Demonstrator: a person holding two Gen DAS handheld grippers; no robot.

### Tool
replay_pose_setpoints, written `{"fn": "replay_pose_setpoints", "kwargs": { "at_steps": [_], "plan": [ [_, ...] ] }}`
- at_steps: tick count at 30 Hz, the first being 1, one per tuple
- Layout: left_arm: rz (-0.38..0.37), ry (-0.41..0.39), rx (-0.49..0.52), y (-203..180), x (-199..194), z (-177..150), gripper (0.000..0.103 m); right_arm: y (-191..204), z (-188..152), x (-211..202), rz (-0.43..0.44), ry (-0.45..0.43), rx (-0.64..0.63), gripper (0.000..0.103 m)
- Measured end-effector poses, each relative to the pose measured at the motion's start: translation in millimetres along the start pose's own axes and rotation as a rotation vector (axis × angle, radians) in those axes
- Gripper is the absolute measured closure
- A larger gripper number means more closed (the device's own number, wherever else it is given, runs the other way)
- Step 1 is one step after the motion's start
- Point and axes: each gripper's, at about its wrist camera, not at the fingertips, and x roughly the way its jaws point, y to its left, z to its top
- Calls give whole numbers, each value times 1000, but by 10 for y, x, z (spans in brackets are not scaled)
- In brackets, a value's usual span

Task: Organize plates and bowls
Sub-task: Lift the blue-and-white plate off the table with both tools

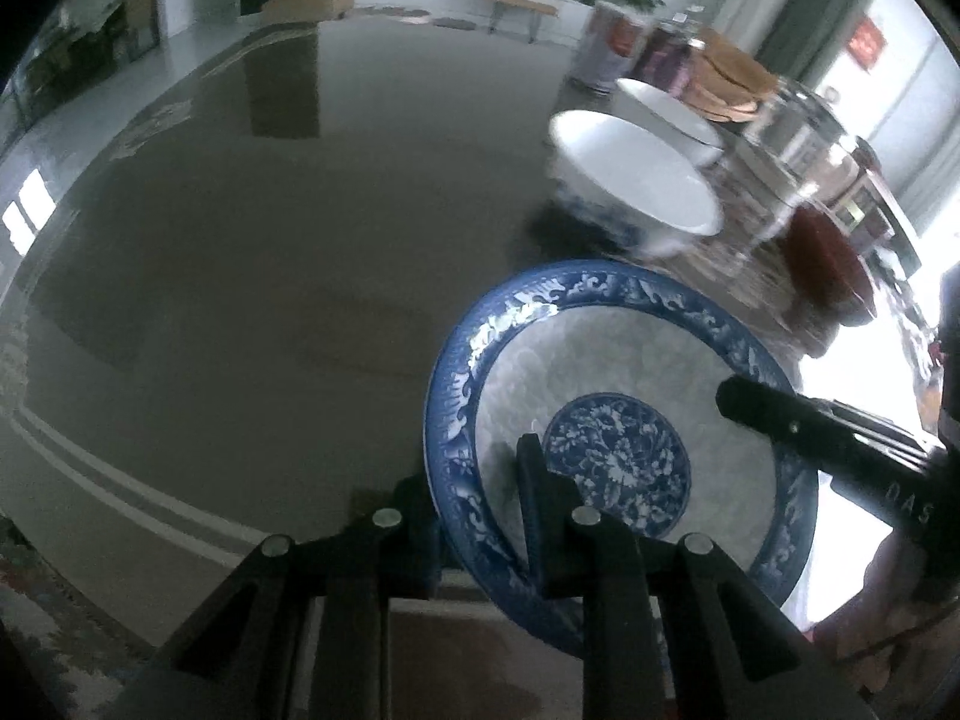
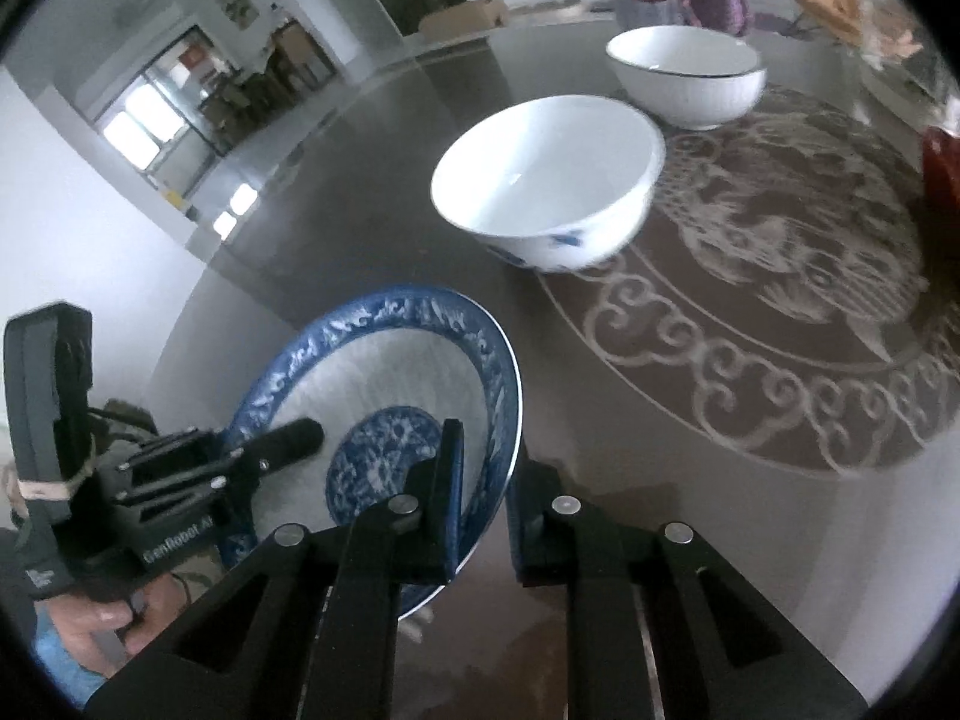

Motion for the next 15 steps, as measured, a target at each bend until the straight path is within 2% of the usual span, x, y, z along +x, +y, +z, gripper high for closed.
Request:
{"fn": "replay_pose_setpoints", "kwargs": {
  "at_steps": [3,8,15],
  "plan": [
    [-23,-5,51,-308,26,-62,83,-204,-142,-201,-33,-28,25,89],
    [-104,16,133,-894,266,-15,82,-642,-342,-572,-111,-89,98,88],
    [-141,4,248,-1665,679,252,82,-1438,-439,-805,-212,-155,244,88]
  ]
}}
